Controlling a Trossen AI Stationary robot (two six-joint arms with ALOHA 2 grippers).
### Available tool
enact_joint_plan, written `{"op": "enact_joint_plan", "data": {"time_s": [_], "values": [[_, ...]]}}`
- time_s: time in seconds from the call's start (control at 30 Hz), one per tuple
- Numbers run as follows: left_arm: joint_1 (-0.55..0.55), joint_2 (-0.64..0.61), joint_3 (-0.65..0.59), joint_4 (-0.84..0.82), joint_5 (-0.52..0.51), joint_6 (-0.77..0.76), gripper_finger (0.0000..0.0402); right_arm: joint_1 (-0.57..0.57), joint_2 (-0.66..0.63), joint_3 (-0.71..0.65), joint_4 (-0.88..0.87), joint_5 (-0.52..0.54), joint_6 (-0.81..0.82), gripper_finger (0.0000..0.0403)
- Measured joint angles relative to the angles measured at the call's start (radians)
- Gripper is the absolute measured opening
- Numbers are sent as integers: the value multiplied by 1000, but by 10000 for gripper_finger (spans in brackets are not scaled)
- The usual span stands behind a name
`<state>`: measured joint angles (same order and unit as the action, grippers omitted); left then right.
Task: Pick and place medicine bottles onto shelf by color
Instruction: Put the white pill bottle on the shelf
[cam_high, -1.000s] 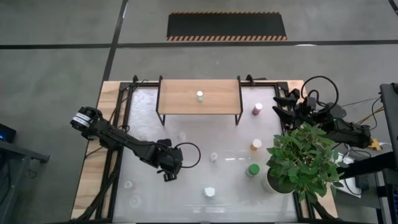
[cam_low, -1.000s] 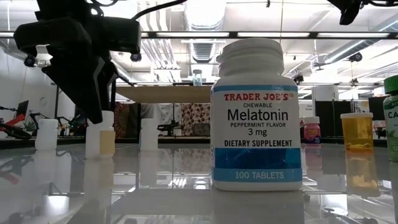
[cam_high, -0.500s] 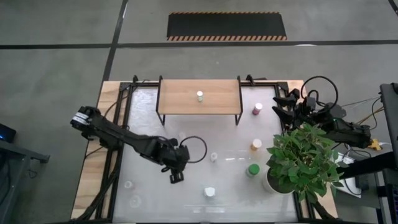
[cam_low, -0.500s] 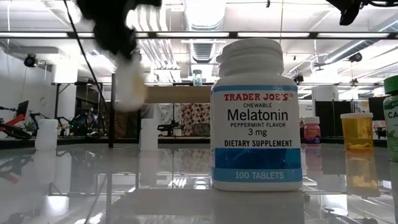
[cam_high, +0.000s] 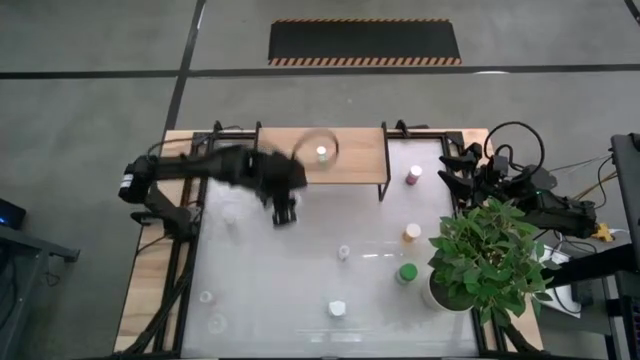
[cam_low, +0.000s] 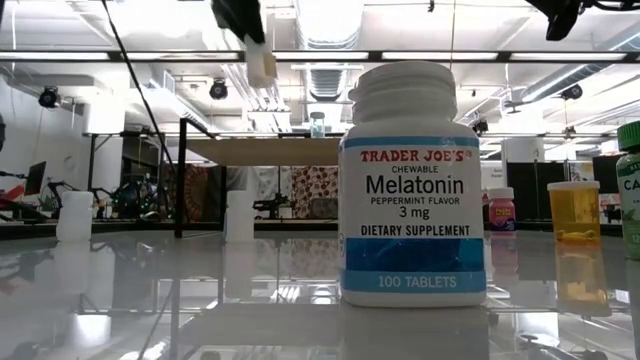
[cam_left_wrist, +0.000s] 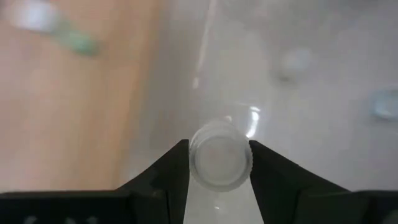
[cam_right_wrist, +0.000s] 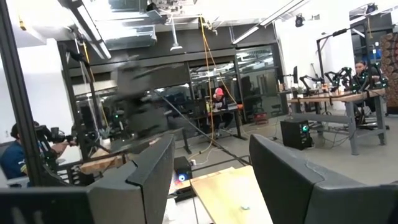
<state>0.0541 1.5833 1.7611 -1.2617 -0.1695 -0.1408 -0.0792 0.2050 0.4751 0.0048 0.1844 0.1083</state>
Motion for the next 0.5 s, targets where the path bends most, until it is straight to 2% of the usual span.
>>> {"op": "enact_joint_plan", "data": {"time_s": [0.17,0.3,0.5], "values": [[239,0,26,-3,-2,160,127,0,0,0,0,0,6,201],[424,1,13,-5,2,178,127,0,0,0,0,0,5,201],[583,2,-14,18,16,181,127,0,0,0,0,0,-1,201]]}}
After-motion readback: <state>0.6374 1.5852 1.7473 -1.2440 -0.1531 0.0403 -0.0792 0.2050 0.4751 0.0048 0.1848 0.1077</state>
